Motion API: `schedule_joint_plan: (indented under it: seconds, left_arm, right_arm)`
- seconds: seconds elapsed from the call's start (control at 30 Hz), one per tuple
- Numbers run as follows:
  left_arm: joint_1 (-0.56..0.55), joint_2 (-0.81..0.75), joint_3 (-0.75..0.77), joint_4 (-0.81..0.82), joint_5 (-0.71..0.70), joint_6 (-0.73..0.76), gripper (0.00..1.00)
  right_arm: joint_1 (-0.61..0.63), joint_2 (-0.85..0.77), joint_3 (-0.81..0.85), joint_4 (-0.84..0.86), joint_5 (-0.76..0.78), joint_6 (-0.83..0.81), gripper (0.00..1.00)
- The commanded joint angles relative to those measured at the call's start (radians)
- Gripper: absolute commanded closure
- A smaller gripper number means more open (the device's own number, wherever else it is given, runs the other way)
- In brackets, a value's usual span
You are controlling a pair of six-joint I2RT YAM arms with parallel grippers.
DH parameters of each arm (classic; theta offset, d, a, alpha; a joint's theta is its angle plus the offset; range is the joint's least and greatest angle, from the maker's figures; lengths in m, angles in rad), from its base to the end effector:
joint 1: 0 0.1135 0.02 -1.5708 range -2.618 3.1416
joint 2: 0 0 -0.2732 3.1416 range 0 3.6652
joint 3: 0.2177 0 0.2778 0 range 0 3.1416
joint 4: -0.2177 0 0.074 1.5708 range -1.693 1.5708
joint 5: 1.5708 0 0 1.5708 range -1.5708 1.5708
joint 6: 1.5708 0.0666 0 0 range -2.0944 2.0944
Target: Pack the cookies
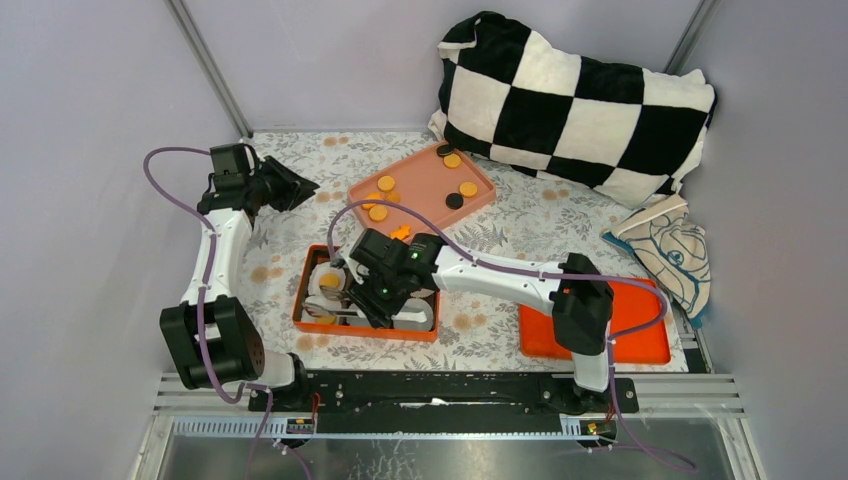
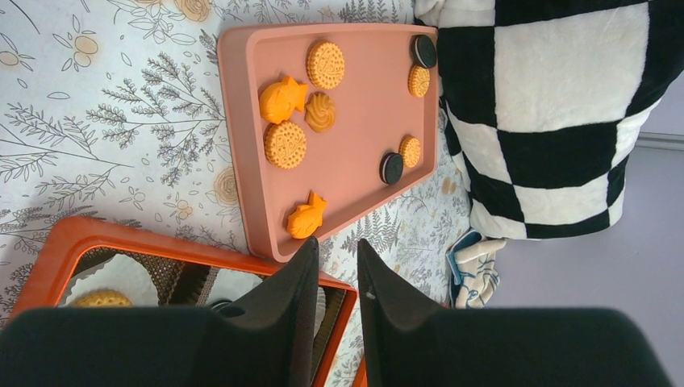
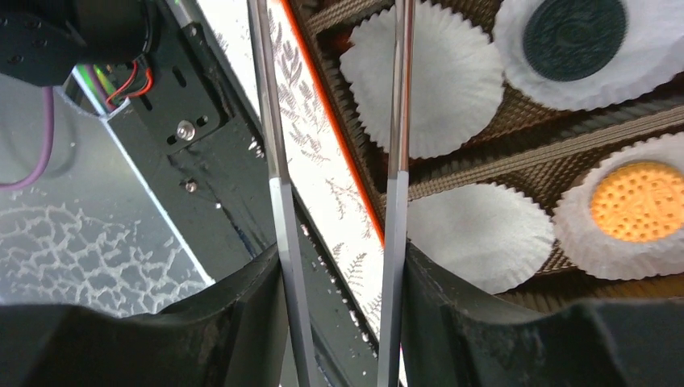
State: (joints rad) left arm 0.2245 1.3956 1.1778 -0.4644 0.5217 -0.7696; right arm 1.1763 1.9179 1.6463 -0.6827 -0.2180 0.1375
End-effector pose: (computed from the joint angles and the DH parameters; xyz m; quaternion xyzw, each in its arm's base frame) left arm 0.3510 0.0461 0.2994 -0.3185 0.8197 -0.3361 0.3373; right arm 0.1676 0.4401 0.2420 -0.4988 0.8059 0.2663 0.1755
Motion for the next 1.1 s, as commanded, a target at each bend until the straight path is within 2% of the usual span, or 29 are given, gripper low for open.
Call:
schedule_joint_plan:
  seconds: [0.0,0.17,0.27,0.53,0.9,1.07]
  left_arm:
    - [0.007,-0.034,0.002,0.022,0.028,0.018,0.71]
    - [0.006,-0.066,0.005,0.022,-0.014,0.021,0.71]
    - [0.006,-0.068,0.002,0.022,-0.005,0.020,0.71]
    - [0.006,-0.057,-0.013,0.024,-0.006,0.023,0.71]
    - [0.006,-0.034,-0.016,0.030,-0.005,0.030,0.71]
    - [0.006,-0.027,-0.021,0.040,0.001,0.028,0.71]
  right_arm:
    - [0.003,-0.054,0.075,0.015,0.111,-0.018,0.48]
    - [-0.010,-0.111,0.124,-0.029,0.364,-0.054,0.49]
    - [-0.063,-0.122,0.124,-0.032,0.430,-0.058,0.49]
    - [-0.249,-0.096,0.101,0.006,0.429,-0.070,0.50]
    - [-0.361,0.074,0.124,0.042,0.392,-0.080,0.50]
    - [-0.403,0.150,0.200,0.046,0.392,-0.083,0.50]
